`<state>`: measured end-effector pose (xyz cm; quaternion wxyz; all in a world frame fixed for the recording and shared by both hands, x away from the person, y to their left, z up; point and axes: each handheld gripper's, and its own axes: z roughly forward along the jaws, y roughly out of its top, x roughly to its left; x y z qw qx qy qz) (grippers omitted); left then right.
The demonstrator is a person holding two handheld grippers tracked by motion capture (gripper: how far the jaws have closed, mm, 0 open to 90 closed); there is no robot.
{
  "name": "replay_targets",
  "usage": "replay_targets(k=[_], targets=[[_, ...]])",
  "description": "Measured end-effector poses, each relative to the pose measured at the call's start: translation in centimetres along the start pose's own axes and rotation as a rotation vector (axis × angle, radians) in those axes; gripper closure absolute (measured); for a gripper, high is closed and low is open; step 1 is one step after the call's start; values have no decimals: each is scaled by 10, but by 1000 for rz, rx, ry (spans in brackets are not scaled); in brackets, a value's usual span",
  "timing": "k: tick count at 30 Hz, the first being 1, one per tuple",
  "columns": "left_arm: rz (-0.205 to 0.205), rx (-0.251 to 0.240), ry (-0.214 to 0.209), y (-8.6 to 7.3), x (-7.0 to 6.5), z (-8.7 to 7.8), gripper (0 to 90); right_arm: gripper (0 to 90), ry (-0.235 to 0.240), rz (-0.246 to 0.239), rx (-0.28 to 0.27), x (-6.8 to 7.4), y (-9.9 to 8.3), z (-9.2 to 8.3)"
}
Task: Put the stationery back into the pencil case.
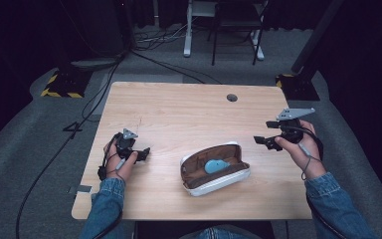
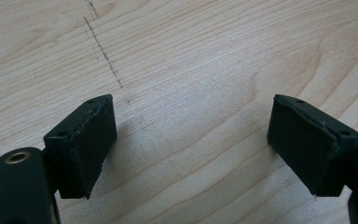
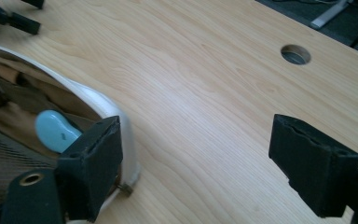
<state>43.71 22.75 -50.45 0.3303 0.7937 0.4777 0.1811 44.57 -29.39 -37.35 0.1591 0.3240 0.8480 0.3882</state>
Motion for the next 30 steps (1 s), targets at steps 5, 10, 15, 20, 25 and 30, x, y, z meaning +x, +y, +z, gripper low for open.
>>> replay_targets(k=[5, 10, 15, 20, 25, 30], targets=[[0, 0, 0, 0, 0, 0, 158, 195, -38, 28, 9, -21, -16, 4], [0, 0, 0, 0, 0, 0, 158, 206, -50, 69, 11, -39, -31, 8], [0, 0, 0, 0, 0, 0, 158, 216, -81, 83, 25, -54, -48, 14], [0, 0, 0, 0, 0, 0, 158, 213, -100, 131, 37, -64, -63, 21], [0, 0, 0, 0, 0, 0, 158, 214, -111, 156, 50, -69, -75, 26], [0, 0, 0, 0, 0, 0, 158, 217, -125, 174, 56, -75, -90, 35]])
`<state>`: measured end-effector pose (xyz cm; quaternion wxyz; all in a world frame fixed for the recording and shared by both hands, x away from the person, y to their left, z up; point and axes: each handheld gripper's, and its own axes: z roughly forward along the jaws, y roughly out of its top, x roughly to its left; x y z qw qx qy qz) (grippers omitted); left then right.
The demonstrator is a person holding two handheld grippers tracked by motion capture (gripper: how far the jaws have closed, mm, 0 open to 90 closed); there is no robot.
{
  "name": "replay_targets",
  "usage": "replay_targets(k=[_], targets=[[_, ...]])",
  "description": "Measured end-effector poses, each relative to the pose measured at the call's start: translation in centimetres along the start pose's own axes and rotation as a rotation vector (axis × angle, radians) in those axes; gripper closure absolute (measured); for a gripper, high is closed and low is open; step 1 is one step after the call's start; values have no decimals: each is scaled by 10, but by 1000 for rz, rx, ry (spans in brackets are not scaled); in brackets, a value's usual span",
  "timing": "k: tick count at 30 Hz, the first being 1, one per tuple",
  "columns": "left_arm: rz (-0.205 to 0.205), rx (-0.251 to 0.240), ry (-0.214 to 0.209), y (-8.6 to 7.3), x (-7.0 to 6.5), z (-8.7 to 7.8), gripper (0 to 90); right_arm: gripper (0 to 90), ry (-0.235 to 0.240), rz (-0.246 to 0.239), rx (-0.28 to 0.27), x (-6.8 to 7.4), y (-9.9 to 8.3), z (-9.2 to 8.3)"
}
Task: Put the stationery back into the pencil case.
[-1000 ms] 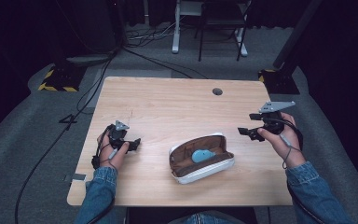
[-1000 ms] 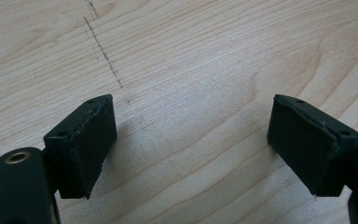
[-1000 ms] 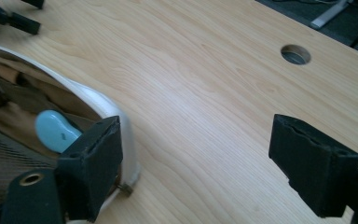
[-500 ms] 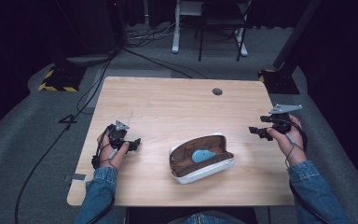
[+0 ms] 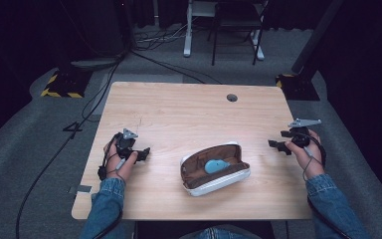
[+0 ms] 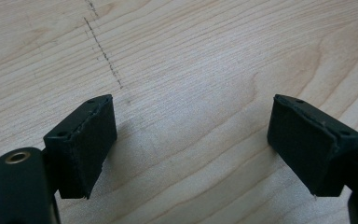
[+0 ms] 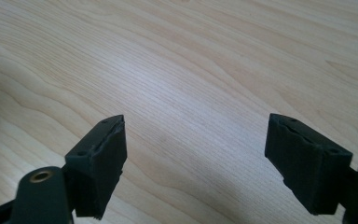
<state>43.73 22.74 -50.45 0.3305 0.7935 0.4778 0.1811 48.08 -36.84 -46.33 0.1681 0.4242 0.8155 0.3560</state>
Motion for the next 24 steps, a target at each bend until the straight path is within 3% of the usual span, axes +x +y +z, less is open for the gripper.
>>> replay_targets(k=[13, 24], targets=[[0, 0, 0, 0, 0, 0, 158, 195, -9, 34, 34, -1, -23, 18], [0, 0, 0, 0, 0, 0, 159, 133, -51, 7, -14, 6, -31, 27]])
